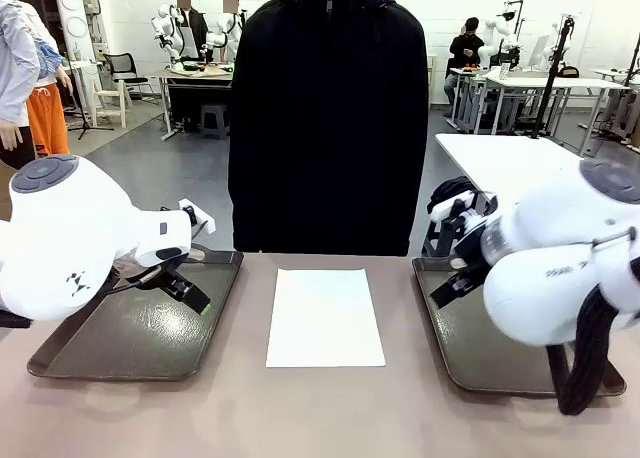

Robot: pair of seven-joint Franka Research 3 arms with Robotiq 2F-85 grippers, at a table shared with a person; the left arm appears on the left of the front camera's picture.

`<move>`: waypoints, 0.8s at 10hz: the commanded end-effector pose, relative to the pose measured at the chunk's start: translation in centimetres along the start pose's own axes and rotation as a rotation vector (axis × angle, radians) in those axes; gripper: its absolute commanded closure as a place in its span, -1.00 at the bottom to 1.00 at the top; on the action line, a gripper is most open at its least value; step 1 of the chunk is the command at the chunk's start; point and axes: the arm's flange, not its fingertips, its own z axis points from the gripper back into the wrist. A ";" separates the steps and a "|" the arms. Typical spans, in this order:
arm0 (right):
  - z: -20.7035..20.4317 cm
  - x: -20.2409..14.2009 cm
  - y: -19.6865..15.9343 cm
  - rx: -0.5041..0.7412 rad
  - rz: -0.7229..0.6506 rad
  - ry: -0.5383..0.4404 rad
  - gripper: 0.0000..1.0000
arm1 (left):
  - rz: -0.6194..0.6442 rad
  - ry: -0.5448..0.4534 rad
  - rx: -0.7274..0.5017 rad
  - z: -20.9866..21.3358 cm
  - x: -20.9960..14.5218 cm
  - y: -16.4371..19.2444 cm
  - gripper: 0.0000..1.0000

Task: Sort the A4 documents.
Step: Receive the A4 Paper.

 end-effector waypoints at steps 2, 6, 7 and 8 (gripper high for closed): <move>7.5 -5.0 -6.4 0.043 -0.090 -0.129 -1.00 | 0.089 -0.107 -0.013 6.6 -3.8 4.4 -1.00; 13.5 -7.1 -10.6 0.289 -0.039 -0.294 -1.00 | 0.023 -0.270 -0.049 14.3 -7.6 7.2 -1.00; 14.8 -7.7 -11.0 0.317 -0.032 -0.338 -1.00 | 0.017 -0.309 -0.069 15.9 -8.7 8.0 -1.00; 15.9 -8.3 -11.5 0.324 -0.039 -0.366 -1.00 | 0.025 -0.316 -0.039 16.4 -9.7 9.0 -1.00</move>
